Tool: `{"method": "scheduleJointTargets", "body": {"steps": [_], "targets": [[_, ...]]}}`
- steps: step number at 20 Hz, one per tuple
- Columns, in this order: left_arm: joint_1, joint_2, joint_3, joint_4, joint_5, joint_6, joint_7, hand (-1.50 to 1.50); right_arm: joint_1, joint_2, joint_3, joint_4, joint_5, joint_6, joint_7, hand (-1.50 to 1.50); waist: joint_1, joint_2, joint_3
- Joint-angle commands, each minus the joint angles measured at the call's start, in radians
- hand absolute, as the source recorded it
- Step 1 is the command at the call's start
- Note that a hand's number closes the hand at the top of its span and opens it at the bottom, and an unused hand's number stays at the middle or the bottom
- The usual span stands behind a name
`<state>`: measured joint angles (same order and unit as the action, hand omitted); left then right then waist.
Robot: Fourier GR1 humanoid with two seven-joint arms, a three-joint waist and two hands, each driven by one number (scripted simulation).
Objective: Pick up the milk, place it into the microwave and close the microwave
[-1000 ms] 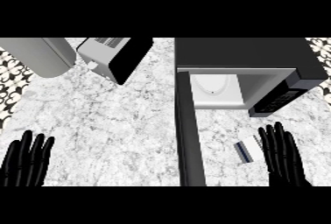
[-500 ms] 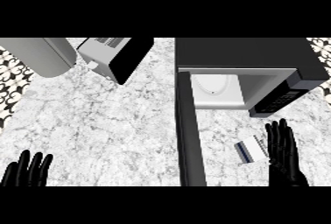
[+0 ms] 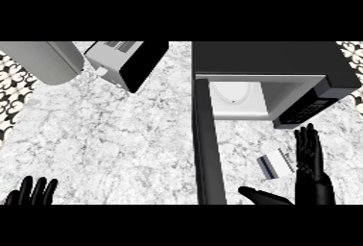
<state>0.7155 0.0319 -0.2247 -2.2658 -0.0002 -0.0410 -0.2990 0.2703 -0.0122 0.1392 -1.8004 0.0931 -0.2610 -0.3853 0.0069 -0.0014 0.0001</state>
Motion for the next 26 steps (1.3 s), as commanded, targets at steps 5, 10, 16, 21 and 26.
{"method": "scheduleJointTargets", "body": {"steps": [5,10,16,21,26], "targets": [[0.021,-0.003,-0.052,-0.060,-0.042,0.030,0.048,-1.50,0.008,-0.053,-0.137,0.134,-0.067,0.030,-0.122,-1.50,-0.005,0.000,0.000],[0.083,0.006,-0.060,-0.023,-0.038,0.008,-0.063,-1.50,-0.050,-0.092,-0.216,0.334,-0.113,0.099,-0.250,-1.50,0.001,0.000,0.000],[0.074,0.016,-0.025,0.028,-0.015,0.006,-0.120,-1.50,-0.096,-0.116,-0.242,0.467,-0.114,0.139,-0.271,-1.50,0.001,0.000,0.000],[0.045,0.036,0.013,-0.004,0.031,0.004,-0.058,-1.50,-0.160,-0.109,-0.245,0.608,-0.082,0.138,-0.332,-1.50,0.001,0.001,0.000],[0.055,0.036,0.004,-0.046,0.046,0.008,-0.020,-1.50,-0.251,-0.132,-0.293,0.733,-0.074,0.111,-0.332,-1.50,0.002,0.002,0.000]]}}
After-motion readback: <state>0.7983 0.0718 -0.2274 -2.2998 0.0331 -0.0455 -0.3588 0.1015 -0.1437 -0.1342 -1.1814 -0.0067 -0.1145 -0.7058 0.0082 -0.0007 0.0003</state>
